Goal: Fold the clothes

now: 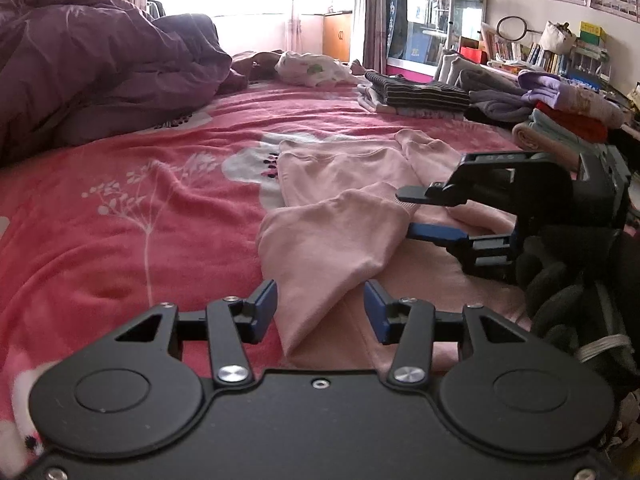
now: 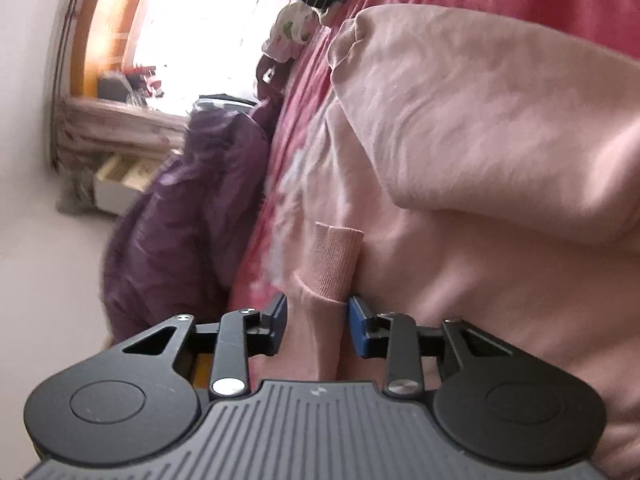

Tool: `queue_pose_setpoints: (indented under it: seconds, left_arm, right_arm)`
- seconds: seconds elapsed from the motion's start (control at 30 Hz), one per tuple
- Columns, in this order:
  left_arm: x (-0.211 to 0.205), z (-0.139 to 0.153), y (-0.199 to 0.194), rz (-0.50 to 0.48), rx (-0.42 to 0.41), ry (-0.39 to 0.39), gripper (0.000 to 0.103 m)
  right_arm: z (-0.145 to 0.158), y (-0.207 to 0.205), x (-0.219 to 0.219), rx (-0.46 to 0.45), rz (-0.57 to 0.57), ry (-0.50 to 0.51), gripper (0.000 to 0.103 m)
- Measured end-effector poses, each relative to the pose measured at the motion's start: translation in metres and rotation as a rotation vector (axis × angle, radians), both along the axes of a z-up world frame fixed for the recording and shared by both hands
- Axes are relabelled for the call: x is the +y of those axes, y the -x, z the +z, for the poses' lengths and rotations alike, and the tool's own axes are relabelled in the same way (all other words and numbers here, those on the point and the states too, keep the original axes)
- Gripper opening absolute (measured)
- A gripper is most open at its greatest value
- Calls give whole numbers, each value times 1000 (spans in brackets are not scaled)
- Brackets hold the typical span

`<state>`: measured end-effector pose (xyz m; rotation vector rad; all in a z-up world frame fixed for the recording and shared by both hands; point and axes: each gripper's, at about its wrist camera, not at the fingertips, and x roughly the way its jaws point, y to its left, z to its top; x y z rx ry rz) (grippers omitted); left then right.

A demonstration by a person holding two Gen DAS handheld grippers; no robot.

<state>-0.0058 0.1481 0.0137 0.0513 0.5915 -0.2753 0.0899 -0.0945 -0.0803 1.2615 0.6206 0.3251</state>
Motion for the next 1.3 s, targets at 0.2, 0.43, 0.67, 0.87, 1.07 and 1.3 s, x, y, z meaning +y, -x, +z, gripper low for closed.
queue_pose_setpoints:
  seconds: [0.2,0.43,0.67,0.87,1.07,1.3]
  left_arm:
    - [3,3,-2,16,-8,9,47]
    - [6,3,0,23,-12,19,47]
    - [11,-1,-4,27,13,20,49]
    - [5,-7,-2,0,50,14,59]
    - [-7,-18,-5,21,97,-9,59]
    - [-19,-23,-8,49,142,91,59]
  right_arm:
    - [10,-2,19,84,149,119,47]
    - [10,-16,15,64,49,143,39]
    - [1,-17,15,43,45,136,22]
    - [27,-12,11,-5,59,172,13]
    - [82,-19,5,-172,99,290,13]
    - [127,-20,-18,-307,128,384,13]
